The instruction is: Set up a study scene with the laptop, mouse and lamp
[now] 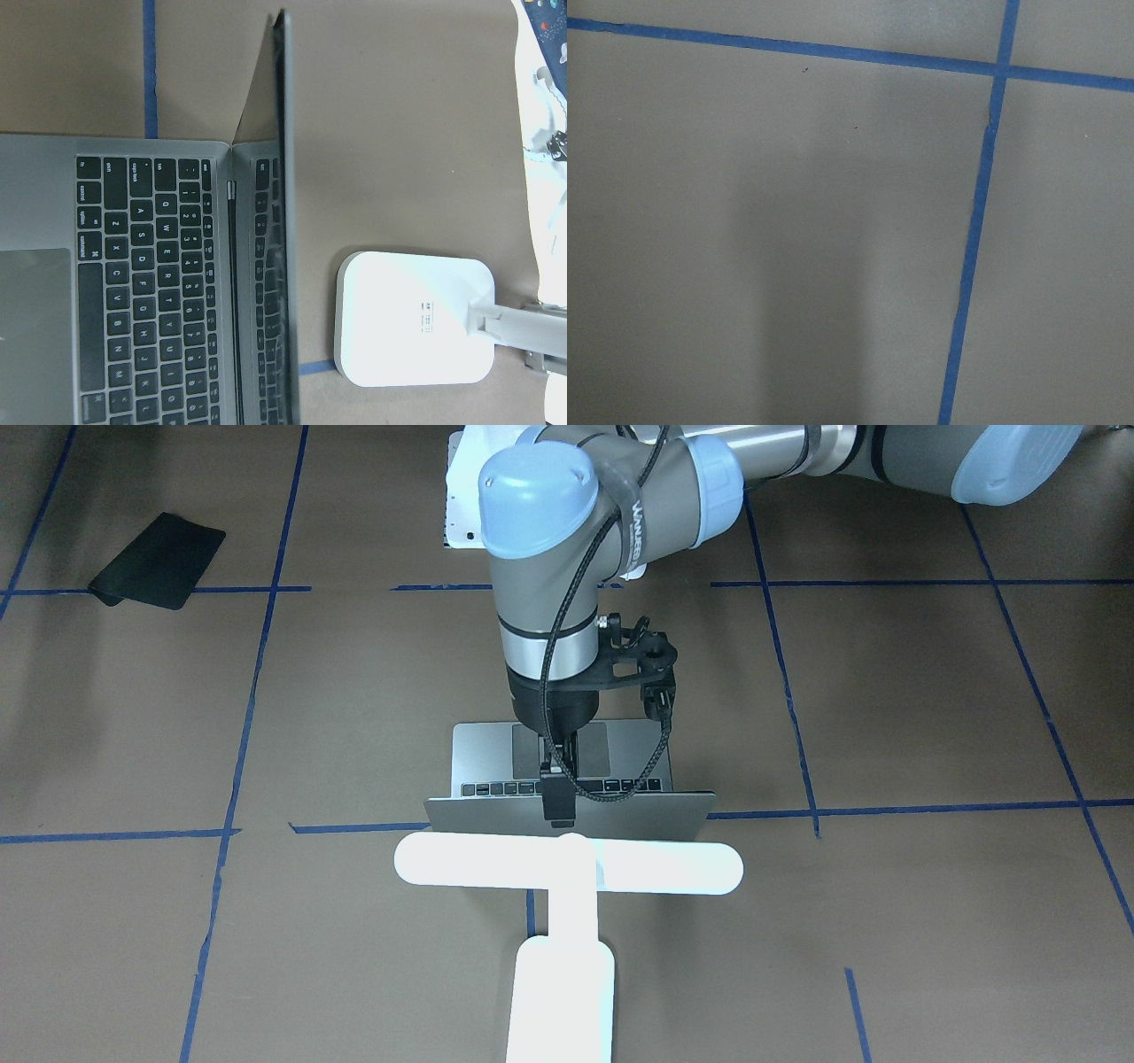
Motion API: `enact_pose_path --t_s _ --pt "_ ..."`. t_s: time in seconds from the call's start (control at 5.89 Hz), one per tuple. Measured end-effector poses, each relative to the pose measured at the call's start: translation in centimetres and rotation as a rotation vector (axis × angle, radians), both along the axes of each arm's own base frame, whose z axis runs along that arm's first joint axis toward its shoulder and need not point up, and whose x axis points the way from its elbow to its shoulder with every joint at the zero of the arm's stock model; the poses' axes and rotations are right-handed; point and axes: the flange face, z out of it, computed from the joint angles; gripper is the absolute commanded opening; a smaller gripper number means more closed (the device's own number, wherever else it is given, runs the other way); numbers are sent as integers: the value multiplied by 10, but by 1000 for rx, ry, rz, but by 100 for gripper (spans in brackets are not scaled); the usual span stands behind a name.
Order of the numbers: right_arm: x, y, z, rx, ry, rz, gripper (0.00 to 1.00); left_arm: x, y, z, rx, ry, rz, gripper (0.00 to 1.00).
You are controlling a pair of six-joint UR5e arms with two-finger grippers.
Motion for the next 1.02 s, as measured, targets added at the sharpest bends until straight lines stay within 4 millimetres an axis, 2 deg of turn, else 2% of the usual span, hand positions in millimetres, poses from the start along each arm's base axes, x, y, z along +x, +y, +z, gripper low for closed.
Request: enact_pose_path --t_s 0.17,0.34,0.51,0.68,0.85,1.02 --pt "-11 -1 -7 -39 -25 20 100 -19 19 3 17 18 28 100" --pt "-32 -4 -20 -89 -45 63 100 -37 38 6 32 37 49 100" --pt "-66 -2 -34 -136 -53 131 100 -50 53 8 41 48 62 100" --pt "-99 16 -34 -160 -47 181 100 -62 67 9 54 64 83 100" --pt "-119 43 -25 -170 -42 213 100 -76 83 7 74 86 114 100" --pt "-131 68 -15 -178 -33 239 100 -83 100 5 105 100 158 100"
